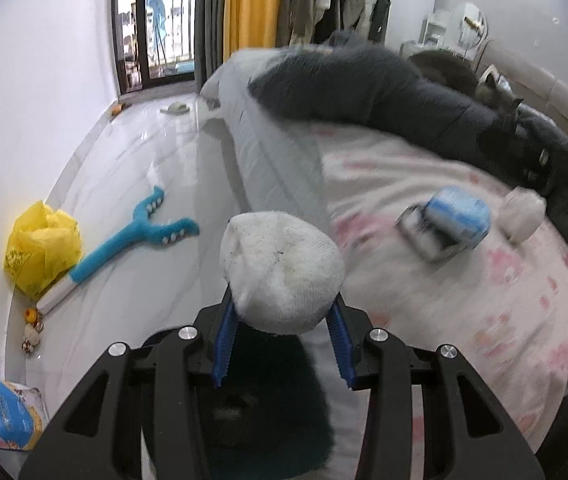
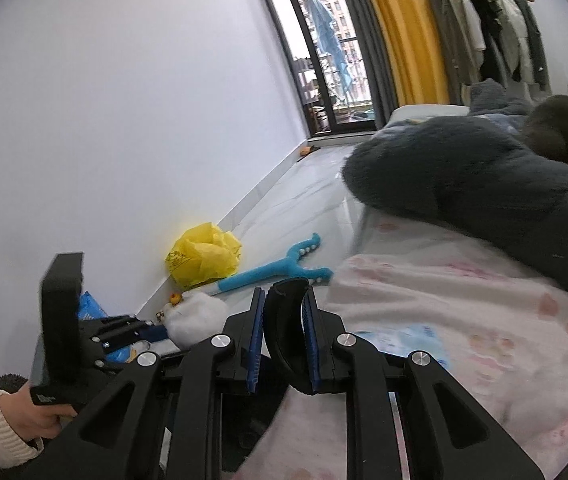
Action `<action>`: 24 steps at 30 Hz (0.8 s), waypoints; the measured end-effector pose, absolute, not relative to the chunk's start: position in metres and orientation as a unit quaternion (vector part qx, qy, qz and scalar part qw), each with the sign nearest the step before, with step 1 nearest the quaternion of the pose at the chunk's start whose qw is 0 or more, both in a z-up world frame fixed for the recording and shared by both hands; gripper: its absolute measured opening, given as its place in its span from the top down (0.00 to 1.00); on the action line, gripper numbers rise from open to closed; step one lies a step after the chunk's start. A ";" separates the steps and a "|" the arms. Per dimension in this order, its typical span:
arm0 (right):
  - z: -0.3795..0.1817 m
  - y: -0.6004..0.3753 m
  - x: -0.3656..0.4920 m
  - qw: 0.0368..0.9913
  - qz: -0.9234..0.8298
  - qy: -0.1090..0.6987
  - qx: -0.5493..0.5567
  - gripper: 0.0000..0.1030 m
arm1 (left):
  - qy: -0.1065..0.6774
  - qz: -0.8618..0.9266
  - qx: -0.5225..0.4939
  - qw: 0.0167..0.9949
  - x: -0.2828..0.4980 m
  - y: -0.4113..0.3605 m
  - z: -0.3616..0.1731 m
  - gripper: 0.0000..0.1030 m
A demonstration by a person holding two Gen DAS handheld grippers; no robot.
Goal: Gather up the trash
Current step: 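Carry the white sock ball with the left tool over the teal bin, then open the left tool to drop the sock ball into the bin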
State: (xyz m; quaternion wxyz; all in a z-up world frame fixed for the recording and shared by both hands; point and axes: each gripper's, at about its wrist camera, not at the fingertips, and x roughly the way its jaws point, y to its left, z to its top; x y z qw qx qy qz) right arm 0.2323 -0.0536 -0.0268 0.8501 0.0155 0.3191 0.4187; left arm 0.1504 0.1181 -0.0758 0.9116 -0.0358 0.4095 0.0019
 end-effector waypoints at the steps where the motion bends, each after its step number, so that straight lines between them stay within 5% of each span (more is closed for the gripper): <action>1: -0.028 -0.047 0.231 0.848 0.422 0.320 0.014 0.82 | 0.416 0.004 -0.034 0.909 0.150 0.121 -0.079 0.56; 24: -0.083 0.057 0.213 0.800 0.449 0.397 -0.027 0.82 | 0.544 -0.009 -0.102 0.833 0.122 0.181 -0.168 0.49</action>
